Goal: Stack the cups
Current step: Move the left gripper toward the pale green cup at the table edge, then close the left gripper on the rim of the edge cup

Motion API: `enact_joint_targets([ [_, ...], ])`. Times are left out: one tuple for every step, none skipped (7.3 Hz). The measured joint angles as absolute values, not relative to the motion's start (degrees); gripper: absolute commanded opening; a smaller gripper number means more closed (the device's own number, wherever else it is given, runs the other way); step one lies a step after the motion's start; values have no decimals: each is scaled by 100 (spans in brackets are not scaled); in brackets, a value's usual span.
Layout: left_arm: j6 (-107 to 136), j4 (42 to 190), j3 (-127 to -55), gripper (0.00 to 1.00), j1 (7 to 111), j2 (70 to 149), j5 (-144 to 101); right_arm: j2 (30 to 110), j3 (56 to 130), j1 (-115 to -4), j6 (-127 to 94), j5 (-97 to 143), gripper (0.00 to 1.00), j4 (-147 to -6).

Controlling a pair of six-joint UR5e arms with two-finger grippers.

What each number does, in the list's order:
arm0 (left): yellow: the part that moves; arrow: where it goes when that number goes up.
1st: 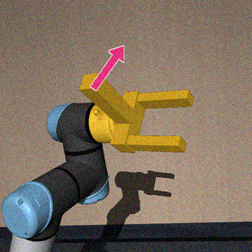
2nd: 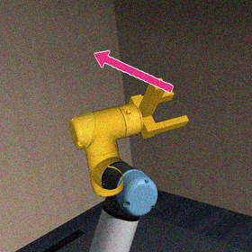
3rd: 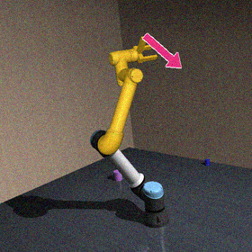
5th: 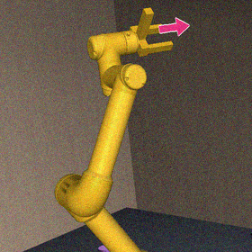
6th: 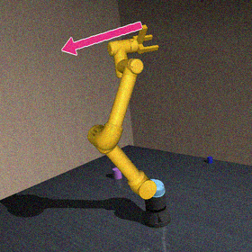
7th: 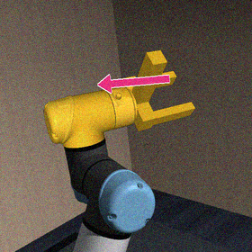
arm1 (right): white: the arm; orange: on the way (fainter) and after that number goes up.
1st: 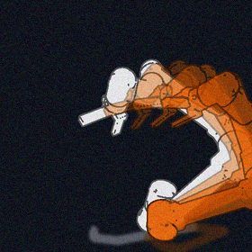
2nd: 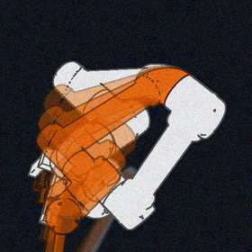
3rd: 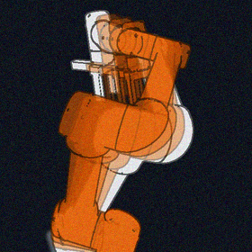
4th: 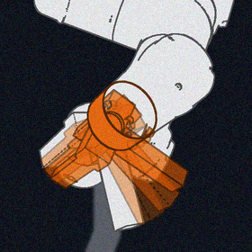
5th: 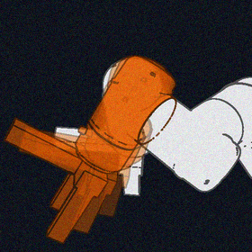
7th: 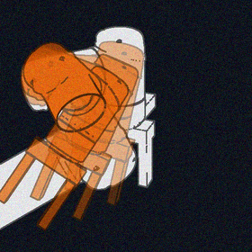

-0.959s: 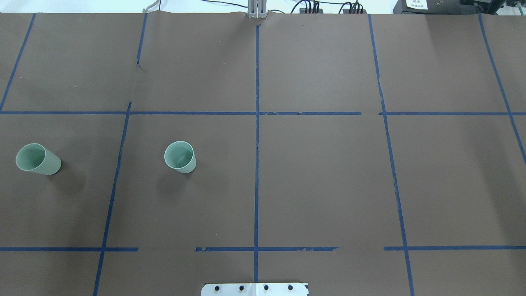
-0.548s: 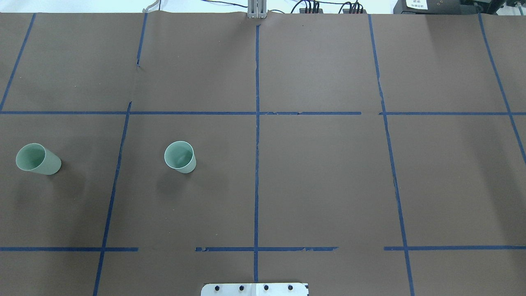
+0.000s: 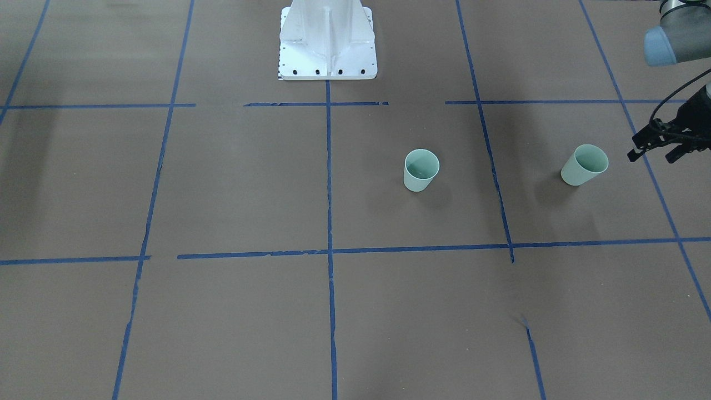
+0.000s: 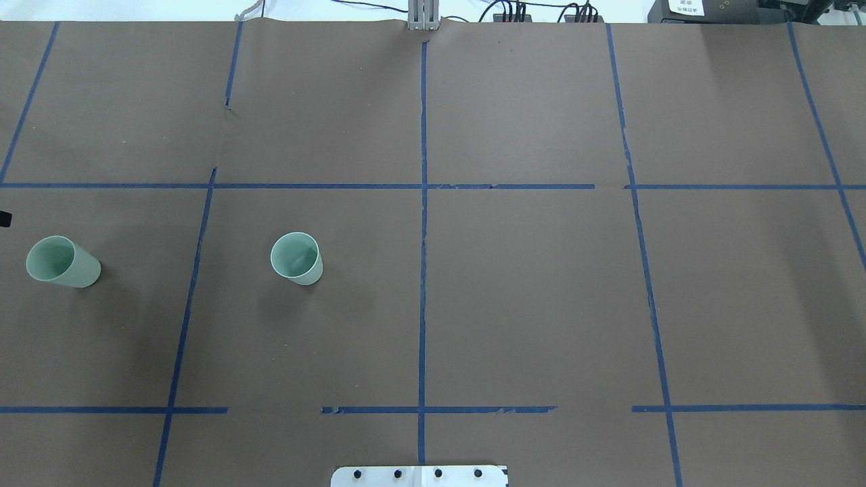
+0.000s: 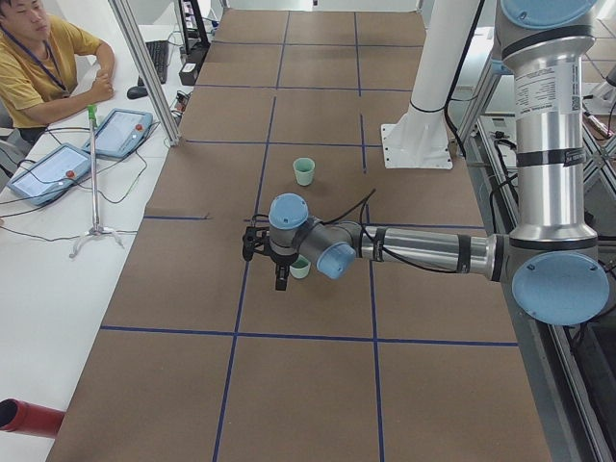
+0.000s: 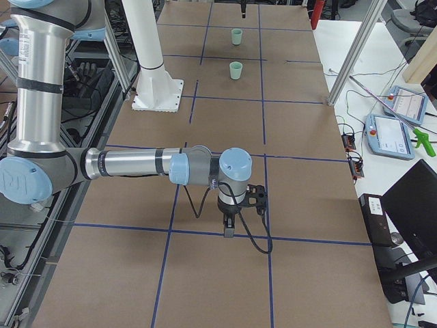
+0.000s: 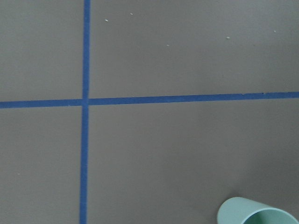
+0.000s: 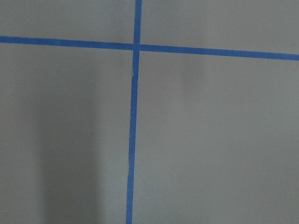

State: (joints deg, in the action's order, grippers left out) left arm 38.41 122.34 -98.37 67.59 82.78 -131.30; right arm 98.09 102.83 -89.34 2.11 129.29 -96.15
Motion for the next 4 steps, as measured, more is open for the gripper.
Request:
enact_joint_targets([
  [4077, 12313, -9832, 100, 6544, 8278, -12964, 9809, 10283, -8932, 211, 12929, 100, -9615],
  [4202, 12342, -9826, 99, 6400, 8281, -12843, 9809, 10283, -8930, 211, 12929, 100, -9615],
  [4287, 12352, -9818, 86, 6281, 8285, -12775, 9809, 10283, -8930, 211, 12929, 100, -9615],
  [4343, 12356, -9811, 42, 6170, 8286, -12711, 9809, 10283, -8930, 211, 12929, 100, -9615],
])
